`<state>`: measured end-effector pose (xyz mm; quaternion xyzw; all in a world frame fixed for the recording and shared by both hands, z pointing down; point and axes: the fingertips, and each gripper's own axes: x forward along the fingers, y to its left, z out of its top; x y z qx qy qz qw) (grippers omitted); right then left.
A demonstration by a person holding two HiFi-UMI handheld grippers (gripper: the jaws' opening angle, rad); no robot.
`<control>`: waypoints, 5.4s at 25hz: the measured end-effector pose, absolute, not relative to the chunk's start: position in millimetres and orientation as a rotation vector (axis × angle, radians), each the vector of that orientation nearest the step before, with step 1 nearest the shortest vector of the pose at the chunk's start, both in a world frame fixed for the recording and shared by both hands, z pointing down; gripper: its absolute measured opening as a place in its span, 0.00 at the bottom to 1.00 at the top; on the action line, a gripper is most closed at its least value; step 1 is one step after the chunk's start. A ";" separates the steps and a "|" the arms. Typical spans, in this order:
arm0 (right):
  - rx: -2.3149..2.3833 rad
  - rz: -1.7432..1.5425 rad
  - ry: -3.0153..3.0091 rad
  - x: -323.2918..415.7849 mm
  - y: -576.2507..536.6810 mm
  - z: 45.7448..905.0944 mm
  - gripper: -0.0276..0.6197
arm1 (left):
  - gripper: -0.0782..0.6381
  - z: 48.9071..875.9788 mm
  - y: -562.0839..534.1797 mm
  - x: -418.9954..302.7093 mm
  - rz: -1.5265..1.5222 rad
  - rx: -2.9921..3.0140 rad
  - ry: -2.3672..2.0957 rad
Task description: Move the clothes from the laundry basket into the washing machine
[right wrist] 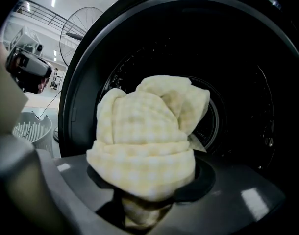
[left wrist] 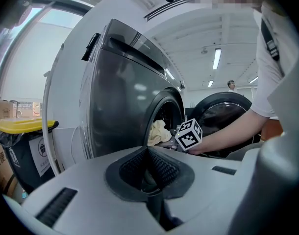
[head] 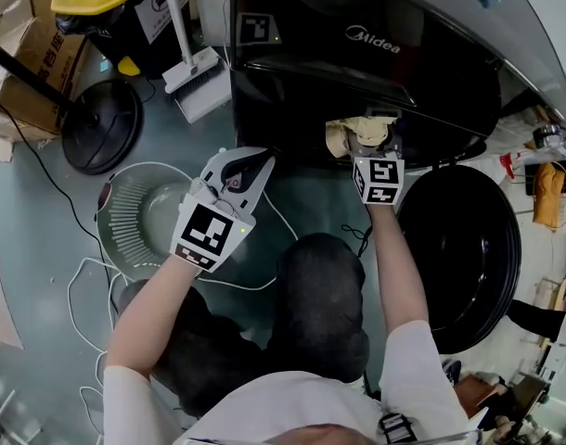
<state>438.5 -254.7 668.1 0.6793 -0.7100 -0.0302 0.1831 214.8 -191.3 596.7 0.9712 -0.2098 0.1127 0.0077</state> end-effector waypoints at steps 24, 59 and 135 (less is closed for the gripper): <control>2.047 -0.008 -1.870 479.3 -292.0 696.3 0.82 | 0.12 597.0 -184.3 211.9 0.363 3.049 -0.621; 2.056 -0.015 -1.844 470.3 -263.4 691.1 0.81 | 0.12 601.9 -184.1 210.1 0.377 3.077 -0.585; 1.238 -0.217 -2.685 122.2 -236.6 530.4 0.06 | 0.12 550.1 -253.8 80.4 0.103 2.921 -1.135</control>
